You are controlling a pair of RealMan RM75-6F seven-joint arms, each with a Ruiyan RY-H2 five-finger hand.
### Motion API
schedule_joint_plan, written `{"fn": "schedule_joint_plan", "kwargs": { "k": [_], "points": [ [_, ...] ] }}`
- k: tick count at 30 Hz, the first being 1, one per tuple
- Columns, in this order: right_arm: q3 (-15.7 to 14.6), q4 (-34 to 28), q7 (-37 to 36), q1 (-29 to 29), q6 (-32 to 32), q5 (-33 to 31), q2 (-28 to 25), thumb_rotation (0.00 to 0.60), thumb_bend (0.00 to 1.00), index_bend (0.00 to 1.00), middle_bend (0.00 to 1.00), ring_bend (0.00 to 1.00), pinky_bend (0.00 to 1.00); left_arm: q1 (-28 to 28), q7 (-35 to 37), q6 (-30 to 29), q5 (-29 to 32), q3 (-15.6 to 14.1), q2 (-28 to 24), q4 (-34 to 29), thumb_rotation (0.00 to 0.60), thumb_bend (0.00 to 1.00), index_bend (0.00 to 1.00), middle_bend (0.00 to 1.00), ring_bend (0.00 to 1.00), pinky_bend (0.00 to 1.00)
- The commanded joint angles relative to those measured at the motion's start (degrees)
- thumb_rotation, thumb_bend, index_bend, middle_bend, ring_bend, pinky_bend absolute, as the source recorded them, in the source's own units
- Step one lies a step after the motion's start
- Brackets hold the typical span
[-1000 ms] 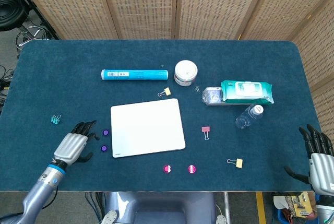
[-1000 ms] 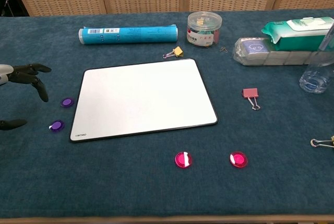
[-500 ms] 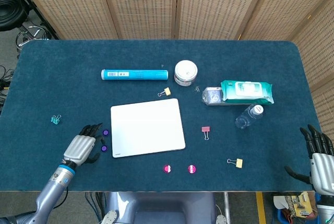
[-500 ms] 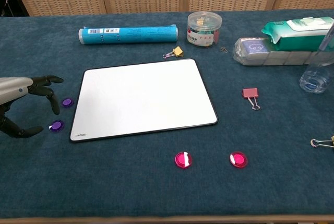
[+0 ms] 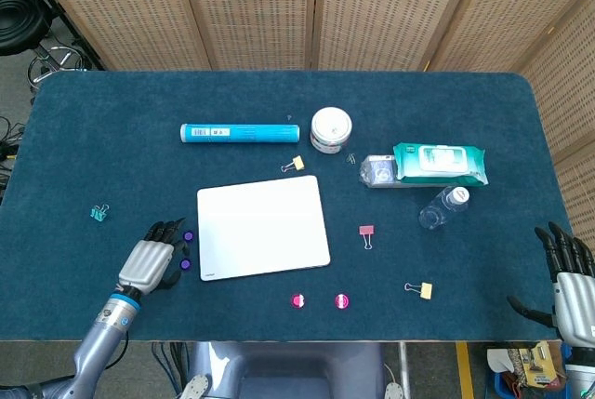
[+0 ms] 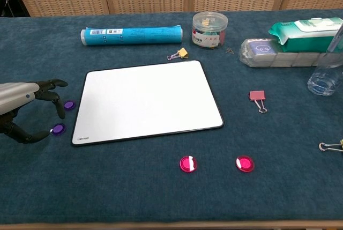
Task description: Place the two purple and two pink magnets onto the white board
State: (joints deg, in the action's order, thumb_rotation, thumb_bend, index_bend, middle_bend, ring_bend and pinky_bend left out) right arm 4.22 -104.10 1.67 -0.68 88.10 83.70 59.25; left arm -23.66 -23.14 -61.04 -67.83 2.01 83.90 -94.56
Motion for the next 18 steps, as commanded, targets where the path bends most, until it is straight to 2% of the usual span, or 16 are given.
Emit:
{"fn": "schedule_joint_plan", "kwargs": {
  "k": [1,18],
  "points": [
    [0.01,0.0,-0.08,0.0,-0.02,-0.04,-0.05,0.6,0.0,0.0,0.0,0.0,0.0,0.05,0.16,-0.32,-0.22,-0.15,0.3,0.29,0.6,0.36,0.42,0.0,0.0,0.0],
    [0.14,0.01,-0.93,0.0,-0.15,-0.43,-0.46,0.6,0.0,0.0,0.0,0.0,0.0,-0.24,0.0,-0.65,-0.05,-0.65,2.83,2.99,0.6,0.36,0.42,0.0,0.0,0.0]
  ]
}}
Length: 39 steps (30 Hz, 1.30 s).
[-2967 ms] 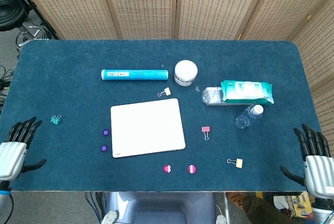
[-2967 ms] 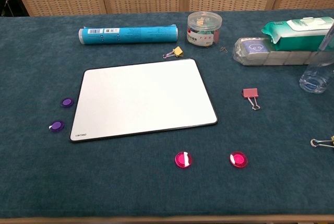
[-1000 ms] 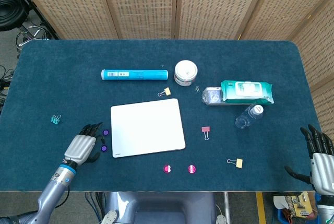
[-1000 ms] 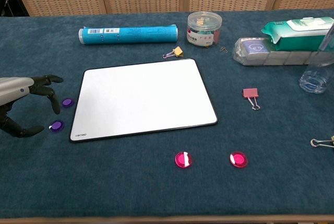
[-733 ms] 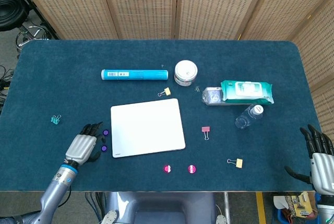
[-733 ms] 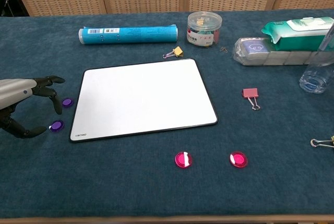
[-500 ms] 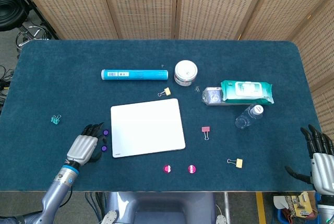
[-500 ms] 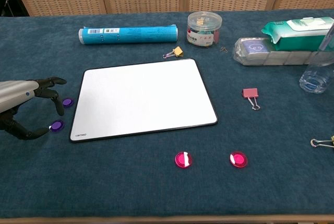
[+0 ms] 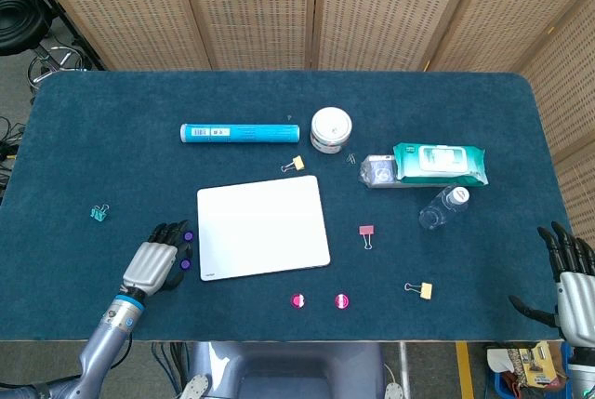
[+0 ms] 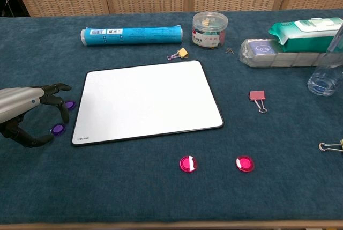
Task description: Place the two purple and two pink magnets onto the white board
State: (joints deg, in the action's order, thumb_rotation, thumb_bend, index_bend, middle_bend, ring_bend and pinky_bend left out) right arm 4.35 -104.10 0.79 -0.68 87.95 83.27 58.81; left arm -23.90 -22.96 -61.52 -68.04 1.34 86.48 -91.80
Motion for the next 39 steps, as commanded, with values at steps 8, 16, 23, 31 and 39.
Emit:
{"fn": "schedule_joint_plan", "kwargs": {
  "k": [8,16,23,31,39],
  "points": [
    [0.02,0.01,-0.37,0.02,-0.06,-0.04,-0.13,0.6,0.0,0.0,0.0,0.0,0.0,-0.03,-0.48,-0.39,0.72,0.0,1.32,0.88,0.6,0.37,0.48,0.0,0.0,0.0],
    [0.01,0.03,-0.52,0.04,-0.1,-0.04,-0.14,0.6,0.0,0.0,0.0,0.0,0.0,0.12,-0.21,-1.04,0.6,0.05,2.34,2.36,0.6,0.38,0.59,0.0,0.0,0.0],
    [-0.08,-0.01,-0.42,0.09,-0.31,-0.1,-0.14,0.6,0.0,0.0,0.0,0.0,0.0,0.35,1.22,-1.71,-0.08,0.34,2.37,2.51,0.6,0.38,0.59,0.0,0.0,0.0],
    [-0.12,-0.05,-0.39,0.15,-0.51,-0.2,-0.14,0.6,0.0,0.0,0.0,0.0,0.0,-0.6,1.92,-2.13,-0.38,2.38,0.01,-0.71,0.6,0.39,0.59,0.0,0.0,0.0],
    [-0.04,0.03,-0.72,0.22,-0.8,-0.61,-0.25,0.6,0.0,0.0,0.0,0.0,0.0,-3.89,1.0,-0.4,0.37,5.73,-0.4,-2.27,0.6,0.39,0.59,0.0,0.0,0.0]
  ]
}}
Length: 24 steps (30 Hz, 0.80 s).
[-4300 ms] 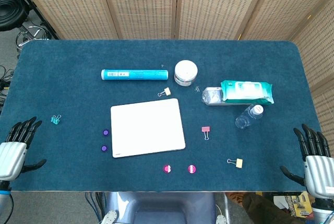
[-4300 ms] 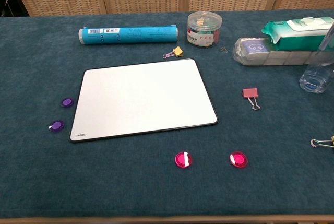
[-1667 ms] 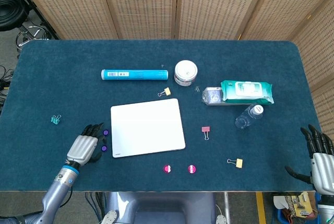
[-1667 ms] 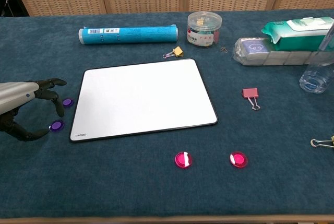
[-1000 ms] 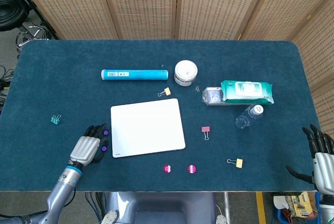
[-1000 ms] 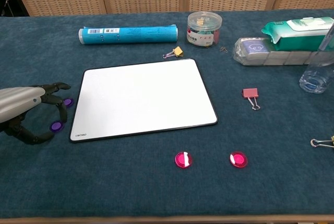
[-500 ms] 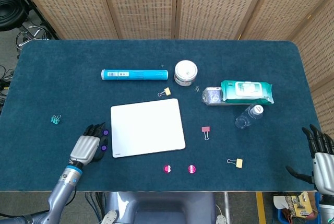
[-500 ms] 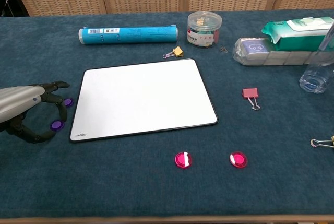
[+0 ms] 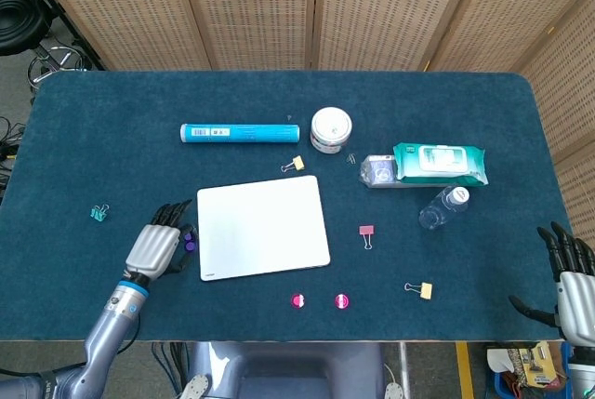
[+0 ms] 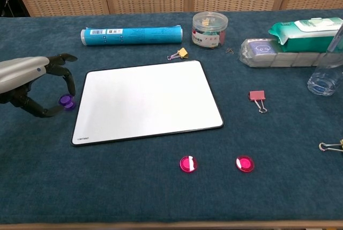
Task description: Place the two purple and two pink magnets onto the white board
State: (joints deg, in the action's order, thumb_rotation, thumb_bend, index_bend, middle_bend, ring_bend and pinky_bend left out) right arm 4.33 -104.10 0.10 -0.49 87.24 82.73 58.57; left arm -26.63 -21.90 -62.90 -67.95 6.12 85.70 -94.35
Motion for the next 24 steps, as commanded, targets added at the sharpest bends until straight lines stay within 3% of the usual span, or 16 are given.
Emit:
{"fn": "schedule_joint_plan", "kwargs": {
  "k": [1,10,19,21,24],
  "points": [
    [-0.03,0.03,-0.02,0.03,-0.13,-0.08,-0.01,0.6,0.0,0.0,0.0,0.0,0.0,-1.61,0.36,1.5,0.18,1.21,0.59,0.59,0.6,0.39,0.59,0.0,0.0,0.0],
    [0.14,0.1,-0.06,0.15,-0.41,-0.63,-0.04,0.6,0.0,0.0,0.0,0.0,0.0,-5.63,4.13,6.7,-2.23,1.32,3.59,5.72,0.6,0.39,0.59,0.0,0.0,0.0],
    [0.09,0.11,-0.29,0.3,-0.86,-0.81,-0.11,0.6,0.0,0.0,0.0,0.0,0.0,-6.07,4.56,6.86,-2.5,0.07,6.36,8.66,0.6,0.39,0.58,0.0,0.0,0.0],
    [0.08,0.06,-0.33,0.28,-0.85,-0.81,-0.14,0.6,0.0,0.0,0.0,0.0,0.0,-6.15,4.39,6.85,-2.43,-0.1,6.95,9.25,0.6,0.39,0.55,0.0,0.0,0.0],
    [0.13,0.06,-0.44,0.26,-0.8,-0.89,-0.18,0.6,0.0,0.0,0.0,0.0,0.0,-6.23,4.33,6.87,-2.24,-0.29,7.69,9.87,0.6,0.35,0.41,0.0,0.0,0.0]
  ]
}}
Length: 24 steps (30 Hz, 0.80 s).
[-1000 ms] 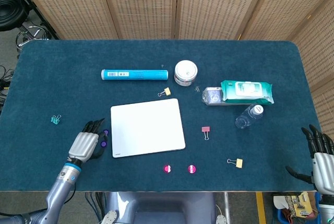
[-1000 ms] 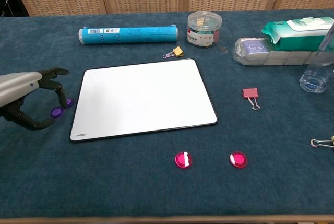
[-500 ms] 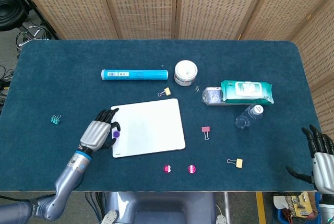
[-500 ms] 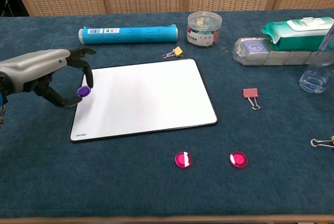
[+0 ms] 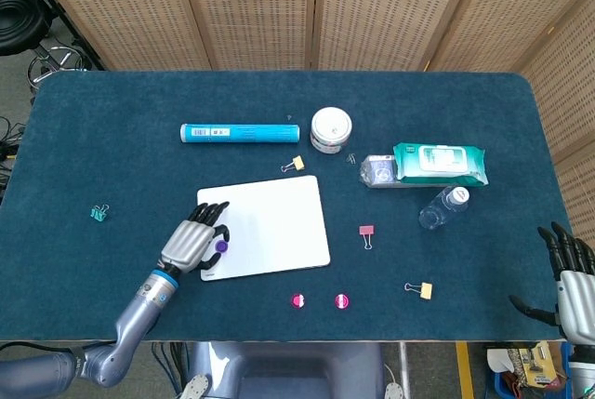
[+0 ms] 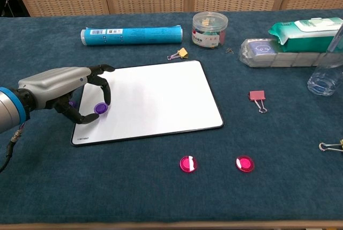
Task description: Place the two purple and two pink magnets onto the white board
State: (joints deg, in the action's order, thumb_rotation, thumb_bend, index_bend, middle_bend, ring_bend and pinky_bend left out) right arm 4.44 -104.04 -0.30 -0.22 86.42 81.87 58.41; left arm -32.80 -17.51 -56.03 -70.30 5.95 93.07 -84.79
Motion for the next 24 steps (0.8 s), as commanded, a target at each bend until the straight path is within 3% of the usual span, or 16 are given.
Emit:
{"fn": "schedule_joint_plan", "kwargs": {
  "k": [1,4,9,18,24],
  "points": [
    [0.02,0.0,-0.06,-0.02,0.02,-0.04,-0.02,0.6,0.0,0.0,0.0,0.0,0.0,-0.07,-0.07,0.02,0.15,-0.16,0.4,0.38,0.6,0.33,0.34,0.0,0.0,0.0],
    [0.04,-0.01,-0.22,-0.01,-0.08,-0.19,-0.11,0.6,0.0,0.0,0.0,0.0,0.0,-0.08,-0.31,0.14,0.4,-0.44,0.43,0.58,0.6,0.29,0.27,0.0,0.0,0.0],
    [0.03,-0.07,-0.36,0.04,-0.24,-0.26,-0.2,0.6,0.0,0.0,0.0,0.0,0.0,0.15,0.44,-0.28,0.43,-0.47,-0.29,0.21,0.6,0.28,0.26,0.0,0.0,0.0],
    [-0.15,-0.16,0.04,0.09,-0.37,-0.13,-0.03,0.6,0.0,0.0,0.0,0.0,0.0,1.73,3.18,-2.75,1.06,0.57,-4.37,-0.02,0.6,0.28,0.35,0.0,0.0,0.0],
    [-0.4,-0.22,0.73,0.24,-0.69,0.06,0.28,0.6,0.0,0.0,0.0,0.0,0.0,2.26,4.83,-1.22,3.25,0.46,-5.86,1.99,0.6,0.31,0.39,0.0,0.0,0.0]
  ]
}}
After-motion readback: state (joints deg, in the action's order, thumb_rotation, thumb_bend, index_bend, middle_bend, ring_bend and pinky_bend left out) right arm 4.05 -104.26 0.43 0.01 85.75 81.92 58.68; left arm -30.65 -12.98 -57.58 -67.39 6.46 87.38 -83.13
